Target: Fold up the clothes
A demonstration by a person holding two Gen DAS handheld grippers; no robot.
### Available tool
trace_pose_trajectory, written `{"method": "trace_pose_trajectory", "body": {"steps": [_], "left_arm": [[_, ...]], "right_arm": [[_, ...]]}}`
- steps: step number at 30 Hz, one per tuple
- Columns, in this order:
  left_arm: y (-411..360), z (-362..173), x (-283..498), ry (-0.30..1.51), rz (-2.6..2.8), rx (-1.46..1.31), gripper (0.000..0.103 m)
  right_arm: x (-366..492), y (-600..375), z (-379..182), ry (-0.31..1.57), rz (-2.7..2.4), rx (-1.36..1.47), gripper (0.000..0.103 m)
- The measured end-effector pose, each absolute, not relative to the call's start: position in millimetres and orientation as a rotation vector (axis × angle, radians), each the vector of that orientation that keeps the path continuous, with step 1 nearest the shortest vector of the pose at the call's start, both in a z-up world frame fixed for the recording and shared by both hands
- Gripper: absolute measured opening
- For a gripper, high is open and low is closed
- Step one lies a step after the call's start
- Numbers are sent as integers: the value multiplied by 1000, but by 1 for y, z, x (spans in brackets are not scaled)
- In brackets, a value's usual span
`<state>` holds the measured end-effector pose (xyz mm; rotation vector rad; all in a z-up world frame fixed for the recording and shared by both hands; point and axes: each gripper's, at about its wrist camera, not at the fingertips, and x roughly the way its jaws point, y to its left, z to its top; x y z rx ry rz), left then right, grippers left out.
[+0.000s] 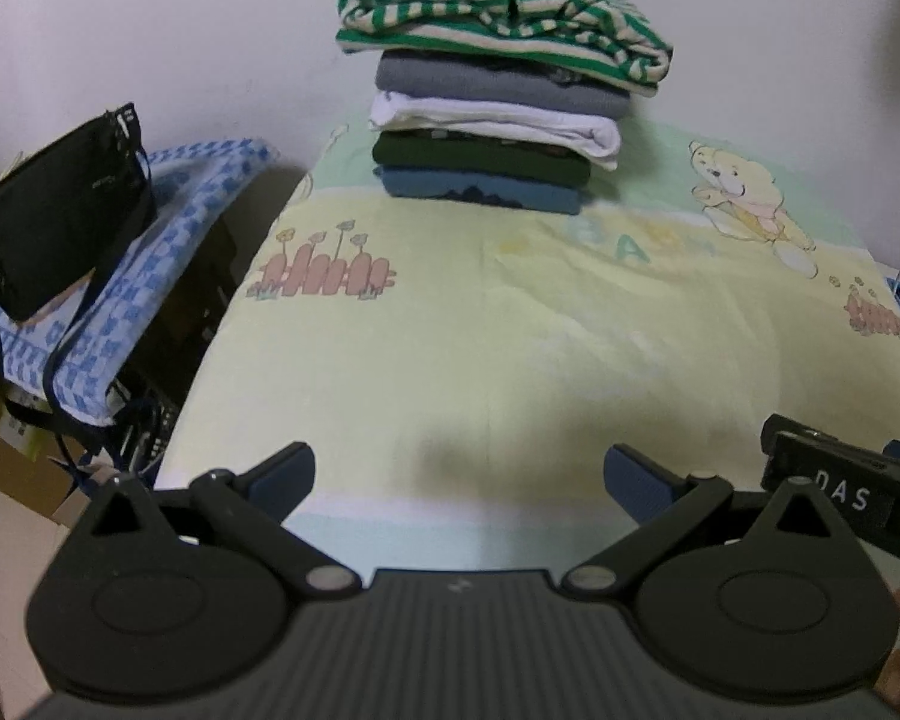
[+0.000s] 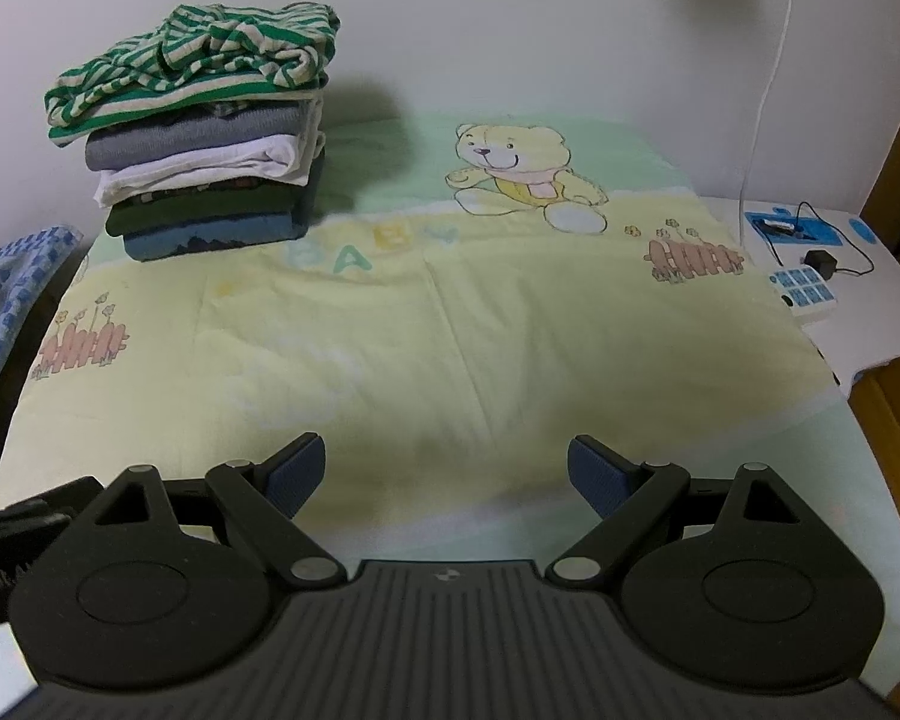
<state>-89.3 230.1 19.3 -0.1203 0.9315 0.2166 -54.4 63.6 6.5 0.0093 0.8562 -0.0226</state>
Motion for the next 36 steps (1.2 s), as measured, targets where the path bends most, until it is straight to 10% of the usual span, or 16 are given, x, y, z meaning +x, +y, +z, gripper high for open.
{"method": "trace_pose_trajectory", "body": {"steps": [36], "left_arm": [[227,16,-84,960,187,-99,102]], "right_arm": [[-48,72,2,869,-23,-4,90]]}}
